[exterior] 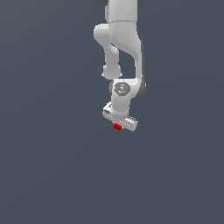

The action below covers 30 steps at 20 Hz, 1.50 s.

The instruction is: Pick up the red cube and move it to a goal position.

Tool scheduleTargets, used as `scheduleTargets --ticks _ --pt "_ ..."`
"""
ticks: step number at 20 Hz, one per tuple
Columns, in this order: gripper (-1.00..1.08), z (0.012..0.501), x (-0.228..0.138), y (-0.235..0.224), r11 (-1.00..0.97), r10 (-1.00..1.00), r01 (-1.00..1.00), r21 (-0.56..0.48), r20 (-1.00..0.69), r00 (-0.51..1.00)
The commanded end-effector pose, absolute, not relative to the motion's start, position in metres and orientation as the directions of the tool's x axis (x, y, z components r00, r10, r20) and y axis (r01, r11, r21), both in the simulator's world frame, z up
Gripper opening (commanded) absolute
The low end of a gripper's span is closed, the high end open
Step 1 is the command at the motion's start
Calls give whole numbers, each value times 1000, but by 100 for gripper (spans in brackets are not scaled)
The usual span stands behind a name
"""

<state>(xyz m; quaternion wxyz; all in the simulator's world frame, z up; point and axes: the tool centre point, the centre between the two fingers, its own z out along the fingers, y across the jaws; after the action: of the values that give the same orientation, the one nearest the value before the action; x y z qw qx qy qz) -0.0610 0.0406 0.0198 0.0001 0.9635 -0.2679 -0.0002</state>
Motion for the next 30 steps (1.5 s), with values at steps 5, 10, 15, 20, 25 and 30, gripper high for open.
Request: scheduleTargets --ticks 5,10,15,20,25,30 --pt "-100 20 -61 41 -857 -516 -516 0 -1 857" --pt "-100 29 -60 37 -857 -516 -516 0 -1 857" --pt "-100 53 -58 29 -857 -516 -516 0 -1 857" --pt "-100 91 -55 16 -856 -516 -516 0 -1 856" --pt "-100 140 -51 -2 -856 -517 -517 0 -1 856" --pt "-100 195 -46 -21 -856 -517 -517 0 -1 856"
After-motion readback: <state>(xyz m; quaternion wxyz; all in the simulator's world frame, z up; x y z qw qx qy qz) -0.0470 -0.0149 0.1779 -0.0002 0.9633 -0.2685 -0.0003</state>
